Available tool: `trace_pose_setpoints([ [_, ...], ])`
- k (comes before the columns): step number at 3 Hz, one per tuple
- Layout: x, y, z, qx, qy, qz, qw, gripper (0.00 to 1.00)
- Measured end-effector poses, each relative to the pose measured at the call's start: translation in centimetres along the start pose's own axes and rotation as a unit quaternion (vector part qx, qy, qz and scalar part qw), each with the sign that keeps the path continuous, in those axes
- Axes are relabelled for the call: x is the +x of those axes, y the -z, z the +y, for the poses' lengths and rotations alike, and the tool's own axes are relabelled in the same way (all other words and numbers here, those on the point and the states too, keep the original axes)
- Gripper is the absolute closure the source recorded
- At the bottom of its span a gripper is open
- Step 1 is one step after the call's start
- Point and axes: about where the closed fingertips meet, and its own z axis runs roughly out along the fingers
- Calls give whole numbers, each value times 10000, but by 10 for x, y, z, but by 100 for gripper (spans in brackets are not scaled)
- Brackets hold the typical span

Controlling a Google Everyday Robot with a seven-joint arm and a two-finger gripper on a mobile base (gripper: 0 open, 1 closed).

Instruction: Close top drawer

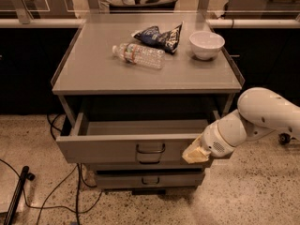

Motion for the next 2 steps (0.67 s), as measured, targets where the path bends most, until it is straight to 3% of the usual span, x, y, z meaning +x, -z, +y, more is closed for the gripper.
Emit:
trace_pose_setpoints([
  [2,-8,14,-35,-191,-176,-281,9993,28],
])
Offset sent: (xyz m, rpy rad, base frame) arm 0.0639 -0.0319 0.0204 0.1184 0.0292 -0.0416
